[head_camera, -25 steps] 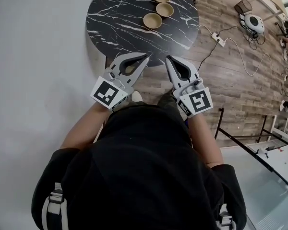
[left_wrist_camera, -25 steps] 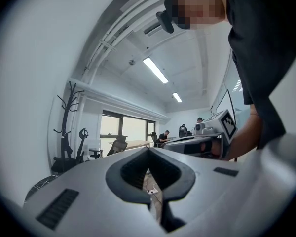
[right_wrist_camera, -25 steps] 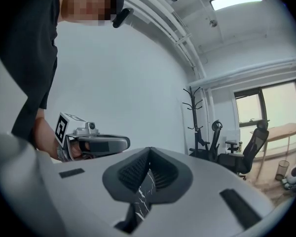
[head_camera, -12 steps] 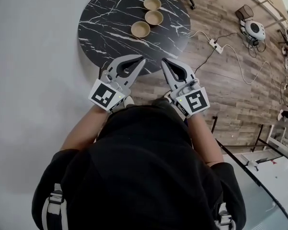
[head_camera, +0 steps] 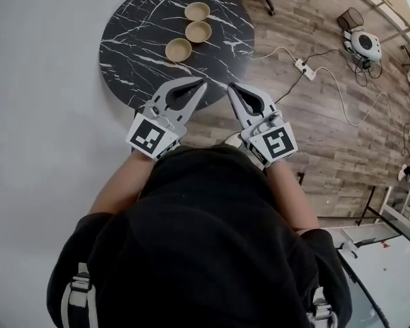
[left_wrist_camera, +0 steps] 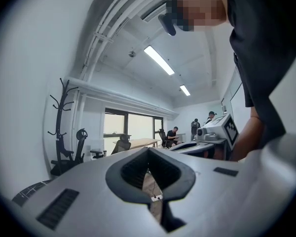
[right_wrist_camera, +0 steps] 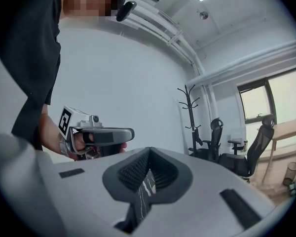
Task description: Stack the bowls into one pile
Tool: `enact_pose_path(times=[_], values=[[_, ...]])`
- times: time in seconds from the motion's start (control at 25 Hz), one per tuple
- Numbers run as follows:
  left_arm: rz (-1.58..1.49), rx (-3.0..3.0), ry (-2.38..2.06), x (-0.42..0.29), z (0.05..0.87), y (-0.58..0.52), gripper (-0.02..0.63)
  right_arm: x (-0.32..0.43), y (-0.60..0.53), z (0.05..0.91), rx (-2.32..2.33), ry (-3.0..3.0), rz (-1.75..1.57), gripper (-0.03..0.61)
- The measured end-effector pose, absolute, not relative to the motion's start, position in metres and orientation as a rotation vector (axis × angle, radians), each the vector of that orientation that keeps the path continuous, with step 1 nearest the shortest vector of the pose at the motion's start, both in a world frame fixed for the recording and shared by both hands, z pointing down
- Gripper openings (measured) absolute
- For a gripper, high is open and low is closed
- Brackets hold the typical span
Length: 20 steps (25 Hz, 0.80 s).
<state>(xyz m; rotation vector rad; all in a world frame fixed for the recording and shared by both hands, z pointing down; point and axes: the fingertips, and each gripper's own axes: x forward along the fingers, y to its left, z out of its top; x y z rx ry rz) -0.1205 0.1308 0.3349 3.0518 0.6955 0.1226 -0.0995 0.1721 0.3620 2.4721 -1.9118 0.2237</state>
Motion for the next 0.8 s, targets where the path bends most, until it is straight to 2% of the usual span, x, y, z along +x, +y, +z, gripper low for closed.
enact_pose_path(times=[0.36, 0.8], values=[[0.131, 3.066, 0.599, -0.079, 0.334, 0.191, 0.003, -0.053, 0.231, 0.364, 2.394, -1.981, 0.200, -0.011], [0.161, 3.053, 0.539, -0.039, 0.350, 0.171, 0.003, -0.017, 0.208, 0.374, 2.366, -2.035, 0.240, -0.011]])
